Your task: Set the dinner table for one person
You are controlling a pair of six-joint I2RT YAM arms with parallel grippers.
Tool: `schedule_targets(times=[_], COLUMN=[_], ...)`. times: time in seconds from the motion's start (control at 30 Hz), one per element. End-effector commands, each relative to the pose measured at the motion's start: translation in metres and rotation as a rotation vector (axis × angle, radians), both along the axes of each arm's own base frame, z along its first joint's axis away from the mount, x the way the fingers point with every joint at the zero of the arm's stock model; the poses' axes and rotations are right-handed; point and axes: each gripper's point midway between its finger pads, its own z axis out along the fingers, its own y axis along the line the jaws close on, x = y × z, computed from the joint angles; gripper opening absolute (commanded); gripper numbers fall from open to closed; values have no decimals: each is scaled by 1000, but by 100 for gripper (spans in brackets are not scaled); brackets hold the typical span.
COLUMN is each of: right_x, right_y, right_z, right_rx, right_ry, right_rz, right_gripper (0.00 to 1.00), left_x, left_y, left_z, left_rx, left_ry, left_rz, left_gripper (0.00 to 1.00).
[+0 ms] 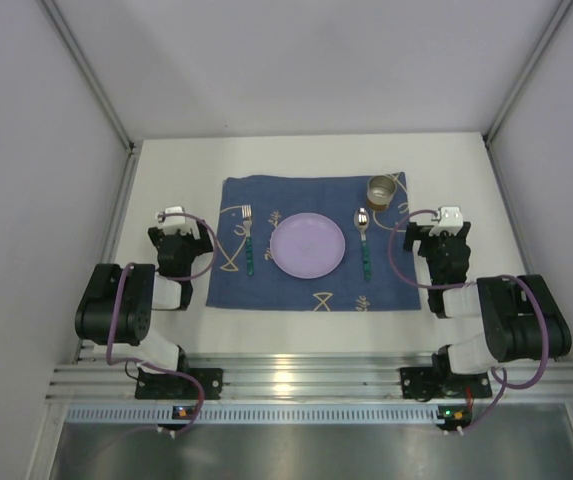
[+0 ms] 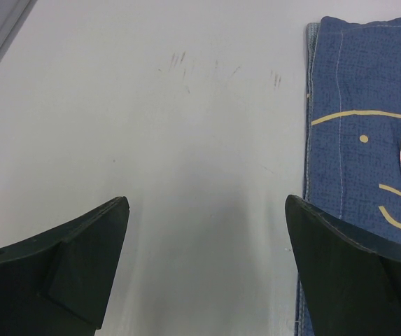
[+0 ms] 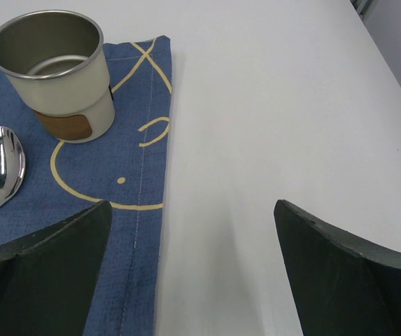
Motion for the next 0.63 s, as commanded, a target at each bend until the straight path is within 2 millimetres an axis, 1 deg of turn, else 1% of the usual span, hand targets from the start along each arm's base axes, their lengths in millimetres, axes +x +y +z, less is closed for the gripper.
schedule_targets(times=[0.0,0.6], right_x=[11,12], right_y=[-2,-3], right_z=[28,27], right_rx=[15,23], right_ry=[-99,-95], right_rz=[-11,-4], right_gripper=[100,100], left_x=[4,4], left_y=[-4,-4], left_z=[18,19], left_rx=[6,7], left_ry=[-77,-78], left_rz=[-21,-19], left_gripper=[98,98])
